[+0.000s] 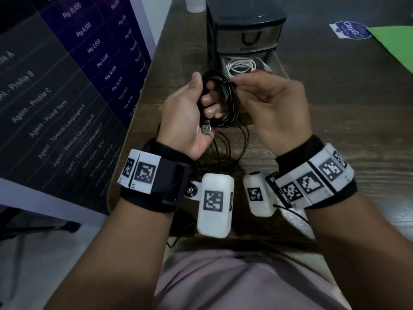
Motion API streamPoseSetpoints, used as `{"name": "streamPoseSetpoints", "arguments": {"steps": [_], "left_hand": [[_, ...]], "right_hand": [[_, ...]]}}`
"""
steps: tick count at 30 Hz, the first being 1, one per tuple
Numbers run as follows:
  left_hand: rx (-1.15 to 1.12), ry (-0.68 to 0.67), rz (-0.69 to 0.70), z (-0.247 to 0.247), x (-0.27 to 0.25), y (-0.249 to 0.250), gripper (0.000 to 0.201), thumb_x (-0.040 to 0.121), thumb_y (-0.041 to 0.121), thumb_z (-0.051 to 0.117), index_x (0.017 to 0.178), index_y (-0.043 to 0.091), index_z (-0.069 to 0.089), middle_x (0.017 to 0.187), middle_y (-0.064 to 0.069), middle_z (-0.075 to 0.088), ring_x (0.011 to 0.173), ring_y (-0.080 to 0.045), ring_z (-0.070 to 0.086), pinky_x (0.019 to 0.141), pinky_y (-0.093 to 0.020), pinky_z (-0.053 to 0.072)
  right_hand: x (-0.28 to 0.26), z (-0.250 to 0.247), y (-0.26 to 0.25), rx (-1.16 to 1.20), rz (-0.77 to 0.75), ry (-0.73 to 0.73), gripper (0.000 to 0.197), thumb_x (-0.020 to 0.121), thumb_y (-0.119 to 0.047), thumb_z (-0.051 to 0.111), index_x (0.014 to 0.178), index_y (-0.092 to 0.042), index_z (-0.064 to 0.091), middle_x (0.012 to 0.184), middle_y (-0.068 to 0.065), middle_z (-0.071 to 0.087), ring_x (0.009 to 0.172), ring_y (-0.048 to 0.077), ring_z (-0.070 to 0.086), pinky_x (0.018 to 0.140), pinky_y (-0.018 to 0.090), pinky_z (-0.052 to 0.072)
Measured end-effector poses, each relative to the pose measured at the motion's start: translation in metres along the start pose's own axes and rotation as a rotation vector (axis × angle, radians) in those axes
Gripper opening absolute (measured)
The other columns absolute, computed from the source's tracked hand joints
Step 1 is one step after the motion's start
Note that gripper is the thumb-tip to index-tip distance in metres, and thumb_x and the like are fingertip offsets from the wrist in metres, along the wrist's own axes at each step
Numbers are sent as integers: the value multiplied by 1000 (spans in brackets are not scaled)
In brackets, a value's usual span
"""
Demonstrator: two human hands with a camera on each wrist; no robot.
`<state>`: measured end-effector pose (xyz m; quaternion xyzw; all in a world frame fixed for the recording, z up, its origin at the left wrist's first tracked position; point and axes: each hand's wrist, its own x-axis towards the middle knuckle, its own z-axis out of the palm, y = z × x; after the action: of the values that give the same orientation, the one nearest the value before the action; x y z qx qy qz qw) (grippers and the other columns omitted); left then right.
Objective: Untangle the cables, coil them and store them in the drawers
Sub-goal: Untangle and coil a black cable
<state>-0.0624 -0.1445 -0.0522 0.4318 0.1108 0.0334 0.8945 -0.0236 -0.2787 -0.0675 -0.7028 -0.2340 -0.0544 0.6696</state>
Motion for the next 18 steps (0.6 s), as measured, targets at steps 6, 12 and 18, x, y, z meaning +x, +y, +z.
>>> {"name": "streamPoseSetpoints", "arguments": {"steps": [6, 12, 18], "left_hand": [[140, 101, 88, 5, -4, -6, 35, 108, 29, 35, 83, 12, 52, 54, 5, 42, 47, -6, 40, 53, -23, 39], [298, 120, 192, 8, -5, -6, 36, 108, 27, 34, 85, 11, 58, 54, 10, 56, 52, -4, 54, 61, -25, 47], [354, 162, 216, 6, -2, -6, 39, 107, 30, 36, 88, 10, 63, 70, -2, 63, 71, -16, 63, 70, -34, 55]], "right_hand": [[-6, 1, -7, 282, 196, -15, 18, 92, 11, 56, 101, -1, 66, 76, -5, 75, 72, 8, 72, 58, 19, 55], [-8, -2, -8, 343, 229, -64, 21, 93, 9, 55, 95, -8, 67, 81, 0, 76, 77, 16, 74, 69, 31, 60], [-12, -1, -16, 325, 287, -114, 14, 98, -8, 56, 99, -13, 69, 88, 3, 76, 82, 18, 74, 72, 31, 60]]}}
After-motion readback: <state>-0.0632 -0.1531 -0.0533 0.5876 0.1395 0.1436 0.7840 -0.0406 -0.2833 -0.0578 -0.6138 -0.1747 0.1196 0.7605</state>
